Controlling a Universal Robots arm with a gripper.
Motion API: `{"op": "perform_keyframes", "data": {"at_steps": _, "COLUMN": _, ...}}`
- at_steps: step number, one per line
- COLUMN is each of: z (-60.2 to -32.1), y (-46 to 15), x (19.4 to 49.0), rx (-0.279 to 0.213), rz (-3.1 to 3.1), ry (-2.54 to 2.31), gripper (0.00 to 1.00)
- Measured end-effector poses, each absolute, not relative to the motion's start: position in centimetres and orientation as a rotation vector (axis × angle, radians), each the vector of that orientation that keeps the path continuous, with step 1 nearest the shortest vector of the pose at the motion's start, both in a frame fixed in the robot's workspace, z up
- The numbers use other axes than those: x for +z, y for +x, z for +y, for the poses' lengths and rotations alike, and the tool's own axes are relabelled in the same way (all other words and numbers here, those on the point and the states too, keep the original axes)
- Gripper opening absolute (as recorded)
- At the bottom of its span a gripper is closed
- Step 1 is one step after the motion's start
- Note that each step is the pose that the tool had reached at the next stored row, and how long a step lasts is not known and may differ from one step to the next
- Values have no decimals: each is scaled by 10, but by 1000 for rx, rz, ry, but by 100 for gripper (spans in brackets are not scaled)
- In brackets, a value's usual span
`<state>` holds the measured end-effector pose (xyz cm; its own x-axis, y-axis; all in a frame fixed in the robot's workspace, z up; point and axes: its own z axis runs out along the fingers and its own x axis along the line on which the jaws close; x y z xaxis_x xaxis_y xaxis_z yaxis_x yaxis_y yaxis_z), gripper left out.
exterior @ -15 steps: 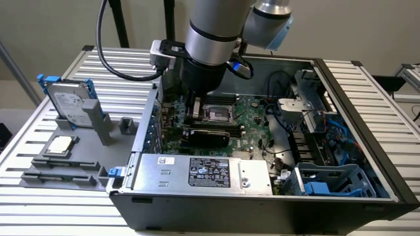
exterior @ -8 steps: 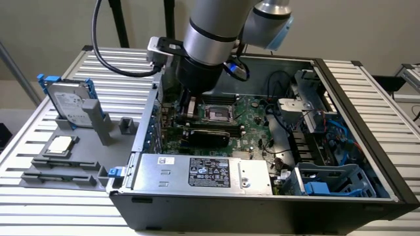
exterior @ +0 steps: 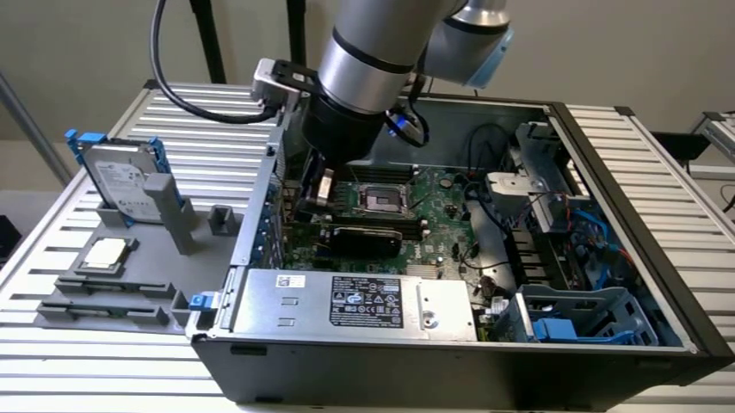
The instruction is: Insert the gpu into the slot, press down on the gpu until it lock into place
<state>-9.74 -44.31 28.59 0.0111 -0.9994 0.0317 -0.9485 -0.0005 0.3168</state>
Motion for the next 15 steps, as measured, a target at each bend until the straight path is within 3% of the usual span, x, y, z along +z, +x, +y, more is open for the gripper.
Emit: {"op": "perform_keyframes", "data": {"at_steps": 15, "z": -443, "y": -101, "x": 286, "rx": -311, "rz": -2061, "ry": 1953, "gripper": 11}}
